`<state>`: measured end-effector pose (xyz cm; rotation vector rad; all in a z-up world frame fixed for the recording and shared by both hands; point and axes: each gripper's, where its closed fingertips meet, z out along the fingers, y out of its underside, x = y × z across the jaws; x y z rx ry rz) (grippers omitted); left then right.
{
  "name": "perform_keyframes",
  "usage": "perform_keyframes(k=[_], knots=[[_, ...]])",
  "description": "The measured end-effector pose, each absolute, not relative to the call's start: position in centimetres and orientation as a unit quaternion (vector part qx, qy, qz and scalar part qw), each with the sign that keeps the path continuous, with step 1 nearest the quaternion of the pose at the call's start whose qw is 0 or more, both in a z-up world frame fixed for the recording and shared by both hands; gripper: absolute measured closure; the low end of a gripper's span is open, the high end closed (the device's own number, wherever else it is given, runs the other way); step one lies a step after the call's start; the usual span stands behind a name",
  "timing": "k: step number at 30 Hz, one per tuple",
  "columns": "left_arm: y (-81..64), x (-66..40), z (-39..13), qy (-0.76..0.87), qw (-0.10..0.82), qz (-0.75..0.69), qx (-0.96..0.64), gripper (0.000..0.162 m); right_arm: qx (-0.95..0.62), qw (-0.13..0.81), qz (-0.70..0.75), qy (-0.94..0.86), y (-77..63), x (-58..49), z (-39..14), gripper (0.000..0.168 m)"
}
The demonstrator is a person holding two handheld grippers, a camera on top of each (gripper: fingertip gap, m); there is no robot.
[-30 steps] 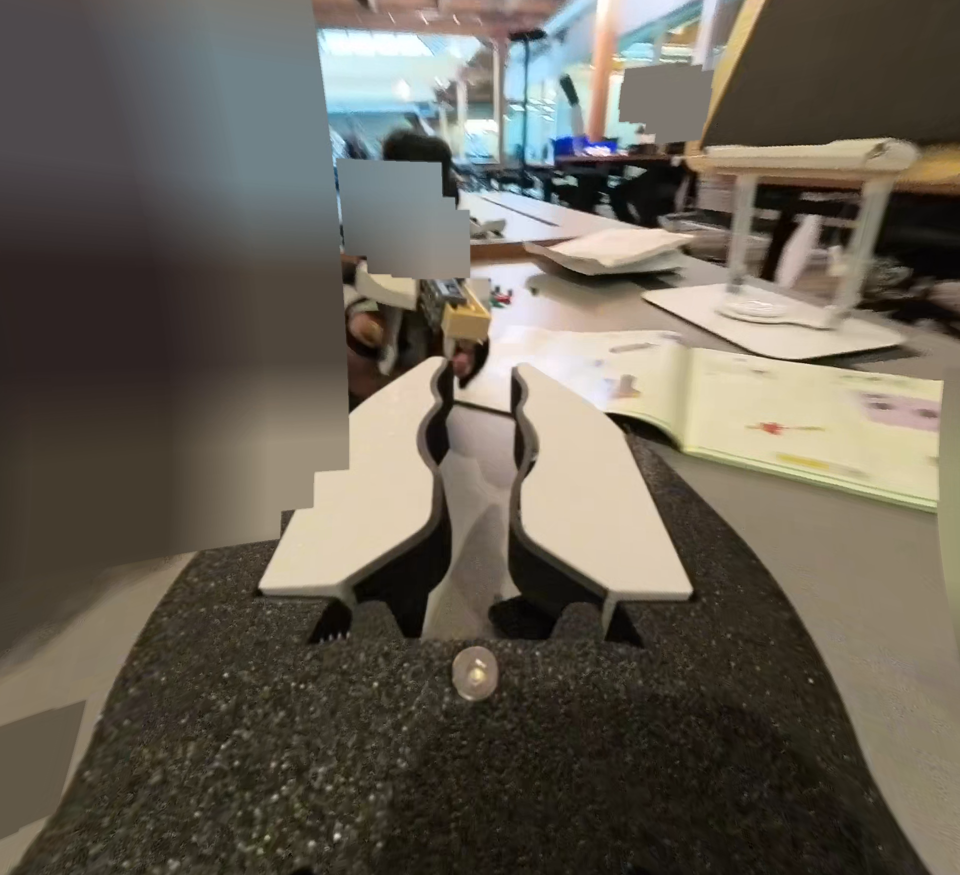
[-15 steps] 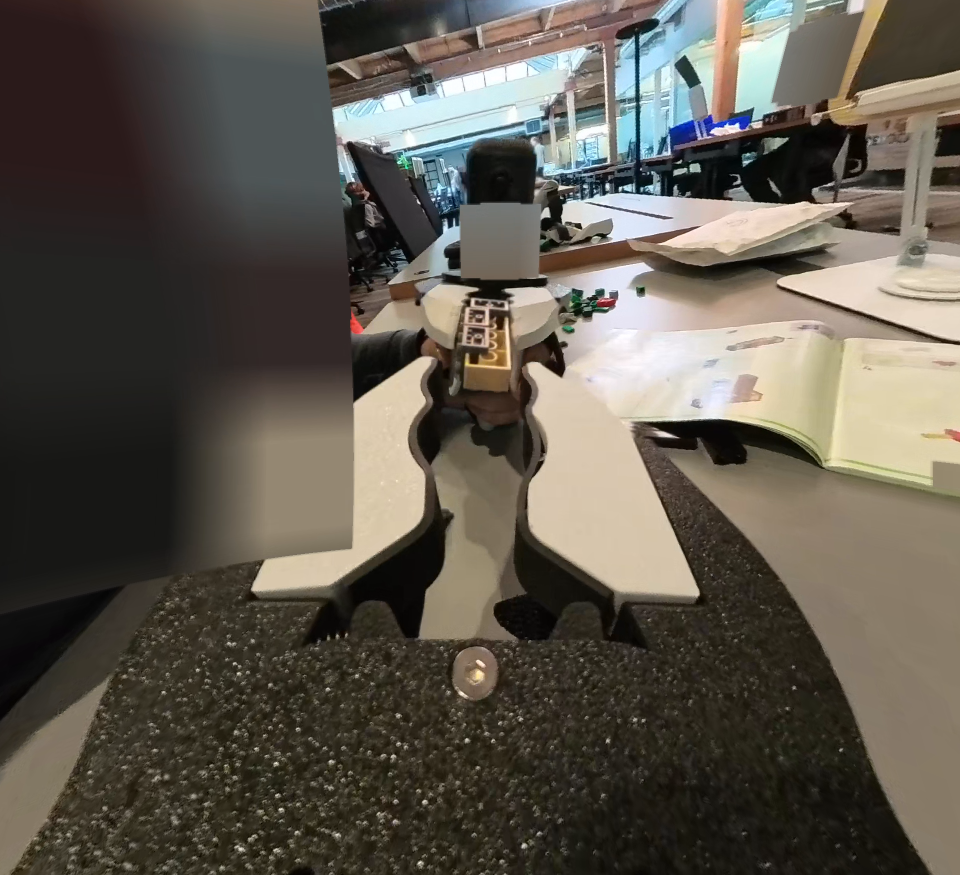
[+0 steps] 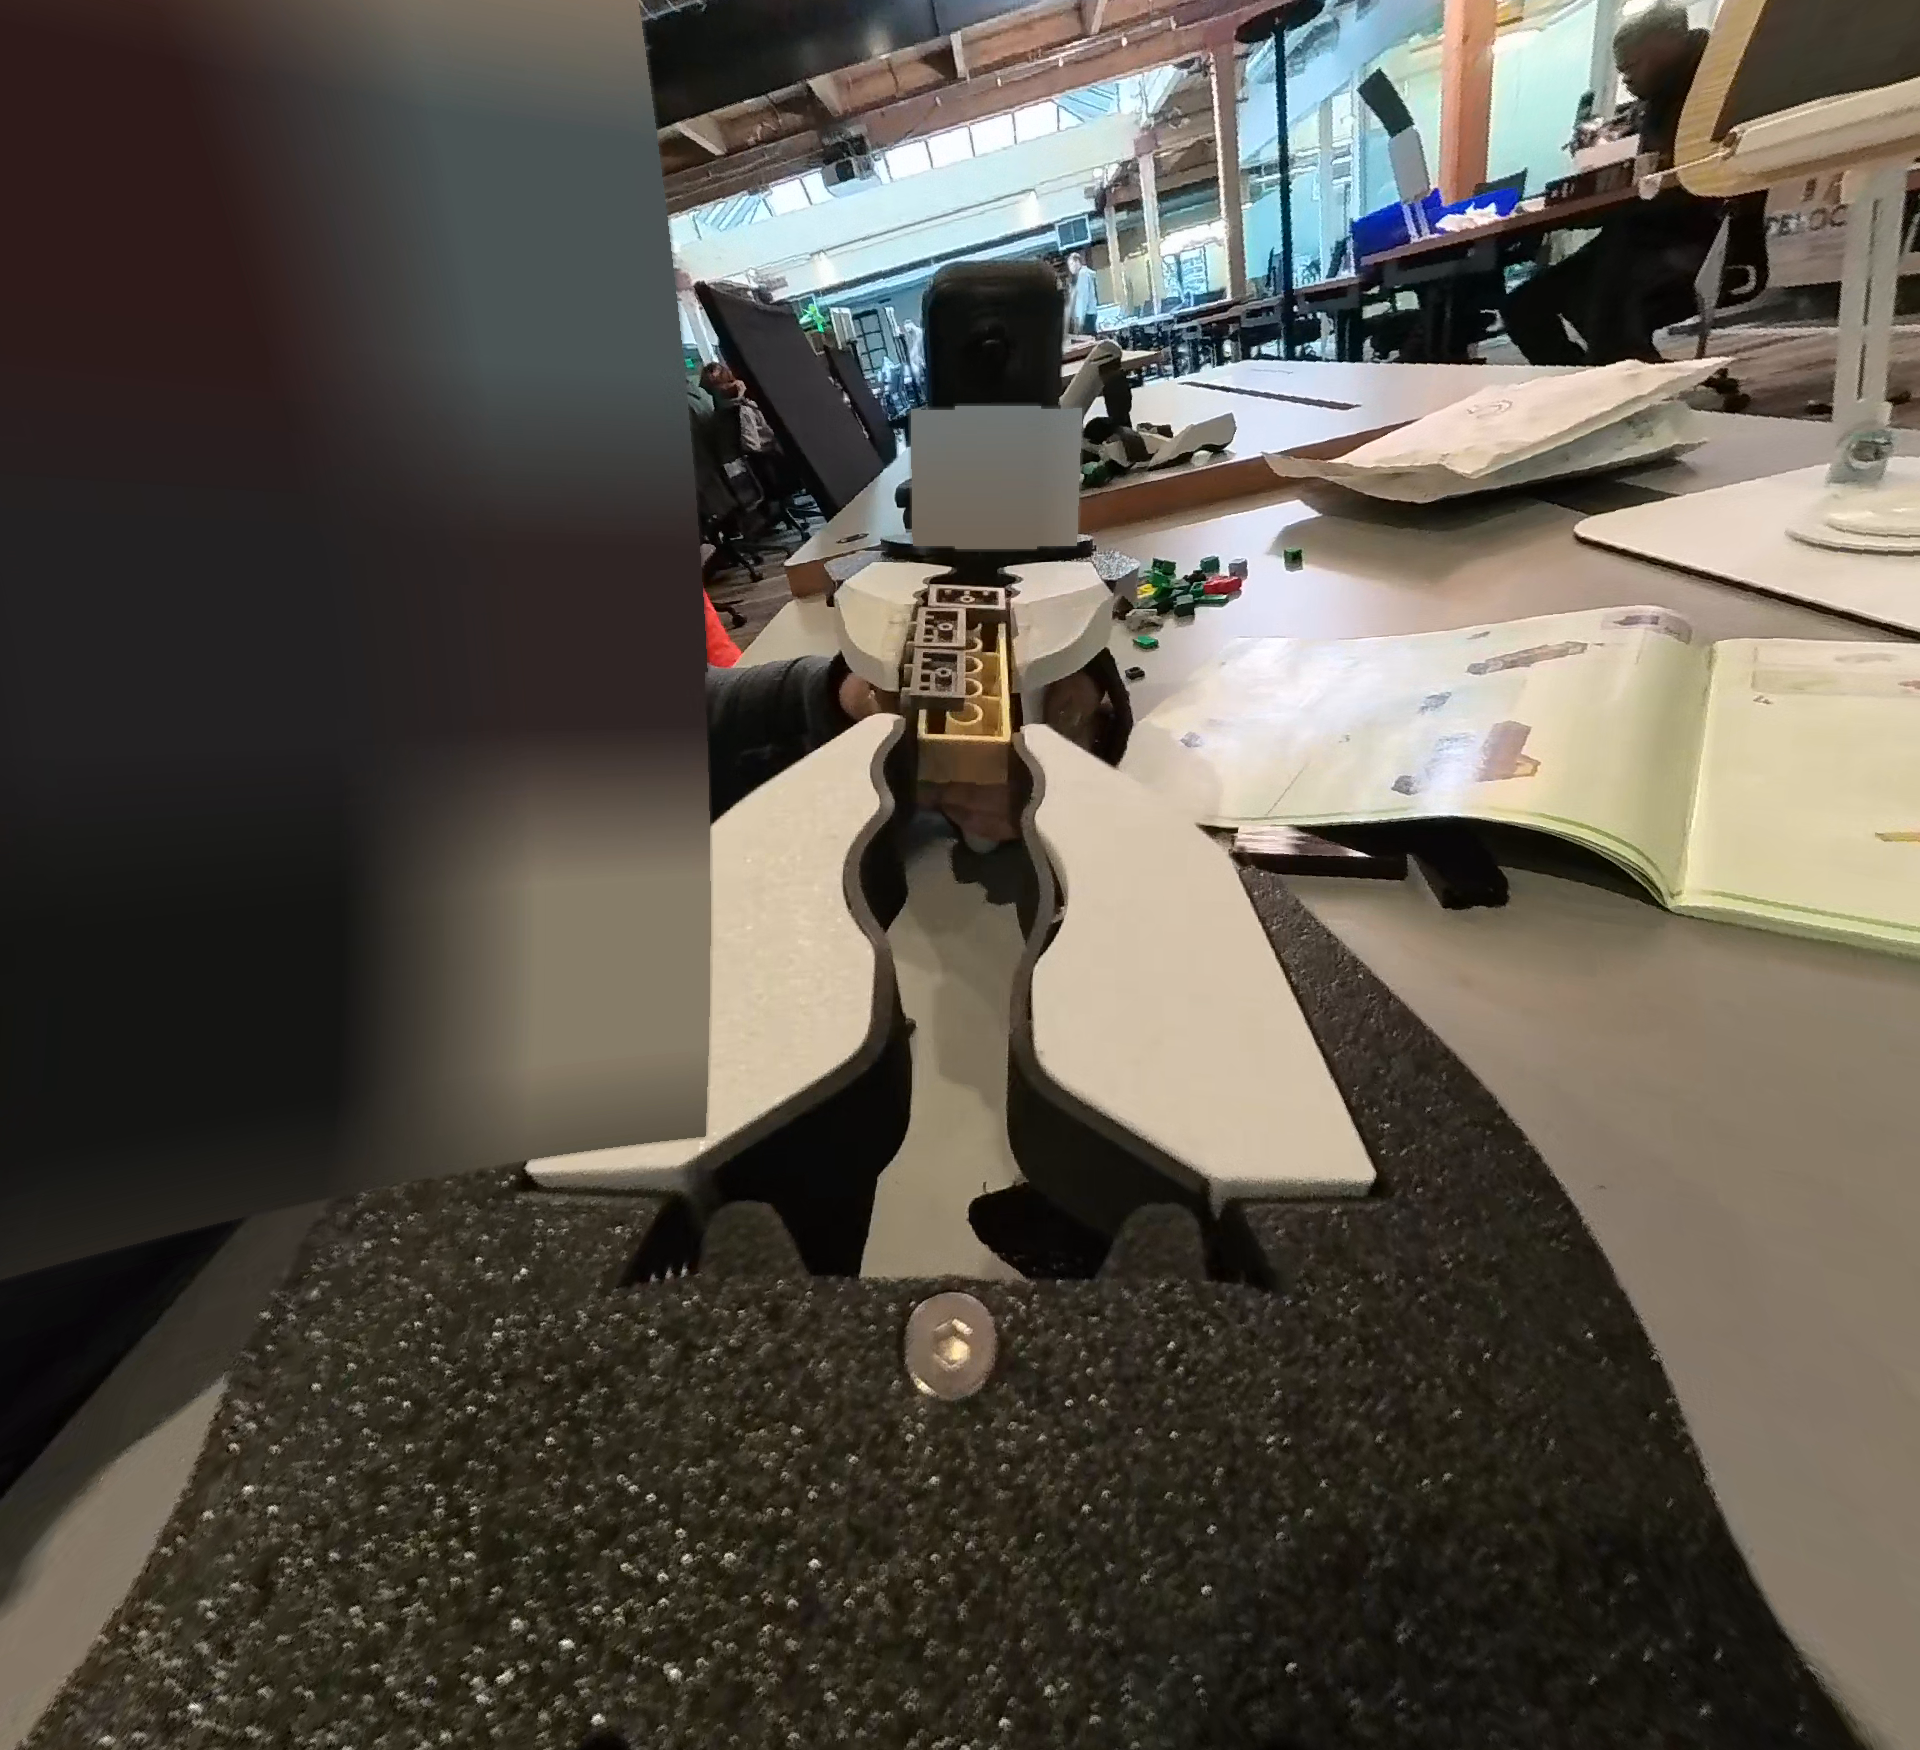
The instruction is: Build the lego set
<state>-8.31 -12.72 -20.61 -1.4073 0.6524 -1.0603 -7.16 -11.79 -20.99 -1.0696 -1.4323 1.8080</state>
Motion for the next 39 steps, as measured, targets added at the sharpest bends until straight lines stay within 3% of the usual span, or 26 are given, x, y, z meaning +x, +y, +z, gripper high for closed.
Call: perform_keyframes(k=[5, 11, 17, 26, 32, 39], knots=[[-12.1, -8.6, -20.7, 0.261, 0.597, -0.440, -0.618, 0.118, -0.418, 0.293, 0.690, -0.513, -10.9, -7.3, -20.8, 0.153], [-11.4, -9.1, -20.7, 0.253, 0.624, -0.396, -0.624, 0.109, -0.438, 0.295, 0.695, -0.488, -10.0, -7.4, -20.8, 0.153], [-10.5, -9.8, -22.9, 0.344, 0.663, -0.142, -0.649, 0.110, -0.471, 0.273, 0.703, -0.457, -9.0, -7.7, -21.0, 0.153], [-9.9, -10.5, -22.0, 0.337, 0.697, -0.021, -0.632, 0.119, -0.480, 0.259, 0.709, -0.447, -8.9, -7.9, -21.2, 0.153], [-9.9, -9.8, -22.8, 0.362, 0.685, -0.003, -0.632, 0.123, -0.483, 0.255, 0.712, -0.441, -8.8, -7.9, -21.2, 0.153], [-9.3, -10.5, -22.2, 0.293, 0.692, -0.033, -0.659, 0.113, -0.486, 0.281, 0.708, -0.428, -8.1, -8.0, -20.9, 0.153]])
